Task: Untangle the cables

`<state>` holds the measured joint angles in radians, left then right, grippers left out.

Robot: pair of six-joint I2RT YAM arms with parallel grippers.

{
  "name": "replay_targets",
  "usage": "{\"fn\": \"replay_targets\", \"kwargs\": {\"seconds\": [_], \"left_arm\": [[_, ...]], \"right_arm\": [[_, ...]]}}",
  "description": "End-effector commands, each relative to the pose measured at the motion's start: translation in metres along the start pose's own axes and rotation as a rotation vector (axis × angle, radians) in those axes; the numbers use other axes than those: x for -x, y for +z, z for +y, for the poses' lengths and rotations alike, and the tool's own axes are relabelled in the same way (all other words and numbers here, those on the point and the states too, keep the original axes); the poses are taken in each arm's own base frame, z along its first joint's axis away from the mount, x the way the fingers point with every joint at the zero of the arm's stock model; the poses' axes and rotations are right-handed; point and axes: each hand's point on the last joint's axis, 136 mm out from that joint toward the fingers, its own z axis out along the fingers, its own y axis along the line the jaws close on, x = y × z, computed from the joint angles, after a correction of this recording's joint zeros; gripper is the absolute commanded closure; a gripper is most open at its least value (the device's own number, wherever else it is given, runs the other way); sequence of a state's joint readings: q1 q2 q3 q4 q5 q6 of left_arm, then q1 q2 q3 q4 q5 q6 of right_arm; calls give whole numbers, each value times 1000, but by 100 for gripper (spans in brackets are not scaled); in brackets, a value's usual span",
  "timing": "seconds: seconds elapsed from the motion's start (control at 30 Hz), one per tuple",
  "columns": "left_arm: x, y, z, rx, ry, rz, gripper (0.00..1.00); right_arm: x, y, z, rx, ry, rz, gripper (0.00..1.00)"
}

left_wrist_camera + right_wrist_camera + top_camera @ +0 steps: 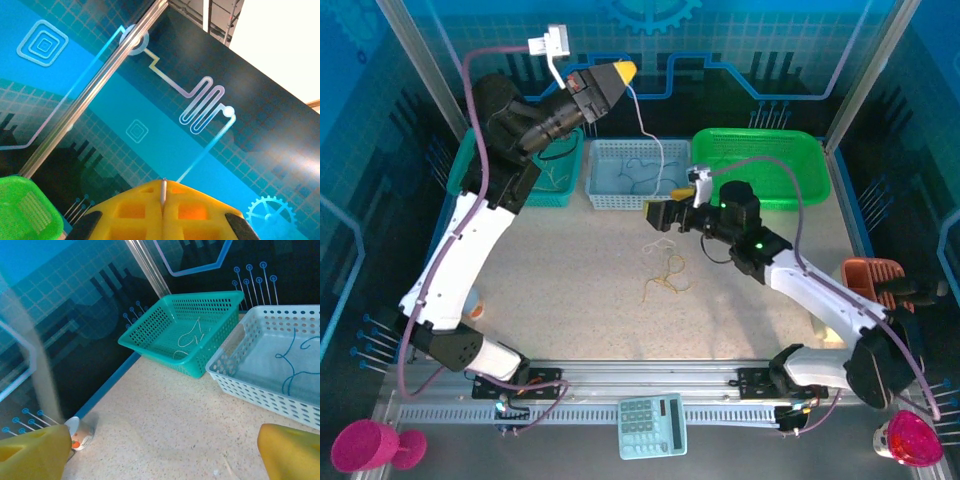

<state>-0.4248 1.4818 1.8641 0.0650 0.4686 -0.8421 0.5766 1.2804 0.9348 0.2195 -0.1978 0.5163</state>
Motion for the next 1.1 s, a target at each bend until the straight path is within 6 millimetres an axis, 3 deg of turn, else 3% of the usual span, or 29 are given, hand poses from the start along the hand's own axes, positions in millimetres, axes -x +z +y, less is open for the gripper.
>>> {"fn": "replay_targets", "kwargs": {"seconds": [0.0, 0.07, 0.13, 0.23, 0.33, 0.43, 0.57, 0.77, 1.07], "left_arm": [[8, 2, -25, -74, 11, -13, 100], [9, 3, -29, -81, 14, -16, 100], [10, 4, -31, -82, 15, -20, 100], [14, 2, -36, -86, 26, -28, 100], [20, 1, -42, -86, 54, -42, 100], [29, -2, -49, -77, 99, -63, 100], [52, -7, -57, -58, 157, -125, 100], [96, -19, -67, -47, 207, -231, 100], [141, -36, -61, 16, 255, -353, 100]], "right_arm": [[-1, 26, -12, -40, 10, -34, 4], [-16, 44, -24, -59, 37, -18, 7], [-37, 59, -35, -72, 63, 19, 17], [-72, 71, -51, -101, 94, 77, 47], [-108, 70, -71, -156, 120, 134, 73], [-131, 63, -87, -211, 132, 168, 87], [-151, 51, -100, -259, 138, 200, 88], [-174, 36, -112, -306, 155, 239, 79], [-186, 25, -121, -342, 164, 257, 78]]}}
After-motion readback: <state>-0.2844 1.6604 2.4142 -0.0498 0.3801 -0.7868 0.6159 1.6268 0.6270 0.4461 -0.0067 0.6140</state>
